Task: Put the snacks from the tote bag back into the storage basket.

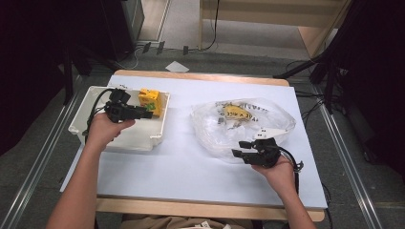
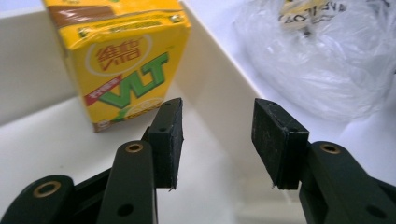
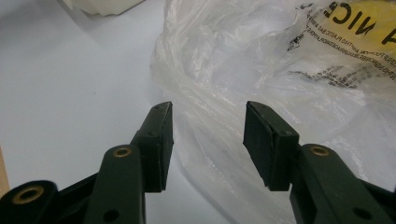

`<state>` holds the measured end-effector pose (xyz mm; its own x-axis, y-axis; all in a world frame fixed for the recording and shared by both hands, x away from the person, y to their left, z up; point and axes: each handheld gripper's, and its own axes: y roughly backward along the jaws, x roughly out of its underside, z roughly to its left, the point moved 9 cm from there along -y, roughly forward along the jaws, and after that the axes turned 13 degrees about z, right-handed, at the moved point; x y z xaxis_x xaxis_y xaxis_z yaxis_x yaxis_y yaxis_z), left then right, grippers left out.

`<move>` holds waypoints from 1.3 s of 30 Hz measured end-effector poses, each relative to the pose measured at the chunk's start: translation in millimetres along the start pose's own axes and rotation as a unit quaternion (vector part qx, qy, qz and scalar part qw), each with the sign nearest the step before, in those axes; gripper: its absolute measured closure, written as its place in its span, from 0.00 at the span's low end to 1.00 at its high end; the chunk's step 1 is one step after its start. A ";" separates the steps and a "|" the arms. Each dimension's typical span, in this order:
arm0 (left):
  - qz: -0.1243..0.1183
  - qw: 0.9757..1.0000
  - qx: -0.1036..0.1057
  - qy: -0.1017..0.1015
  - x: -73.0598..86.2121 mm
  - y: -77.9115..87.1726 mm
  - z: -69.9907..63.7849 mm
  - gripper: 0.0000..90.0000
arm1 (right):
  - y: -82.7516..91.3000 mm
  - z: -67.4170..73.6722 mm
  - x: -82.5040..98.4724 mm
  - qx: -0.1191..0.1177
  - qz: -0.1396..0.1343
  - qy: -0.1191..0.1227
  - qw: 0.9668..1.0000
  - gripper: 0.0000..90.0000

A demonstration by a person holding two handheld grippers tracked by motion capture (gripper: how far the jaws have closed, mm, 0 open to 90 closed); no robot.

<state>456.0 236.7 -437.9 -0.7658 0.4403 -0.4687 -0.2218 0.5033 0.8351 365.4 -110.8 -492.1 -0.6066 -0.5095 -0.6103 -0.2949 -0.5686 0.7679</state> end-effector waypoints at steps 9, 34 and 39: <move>-0.004 1.000 0.003 -0.022 -8.2 0.4 -25.1 0.54 | 0.6 0.5 -1.3 -0.004 -0.003 -0.004 1.000 0.60; 0.019 0.994 0.033 -0.098 -20.9 -27.3 -96.1 0.49 | -0.3 5.0 -2.2 -0.007 -0.002 0.008 1.000 0.58; 0.018 0.992 0.042 -0.121 -21.1 -37.3 -111.3 0.52 | 0.8 5.0 -2.6 -0.008 -0.005 0.009 1.000 0.58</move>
<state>413.2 125.8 -427.1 -0.6034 0.6187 -0.5031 -0.1381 0.5403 0.8301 363.0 -106.7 -488.9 -0.5907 -0.5149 -0.6213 -0.2890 -0.5839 0.7586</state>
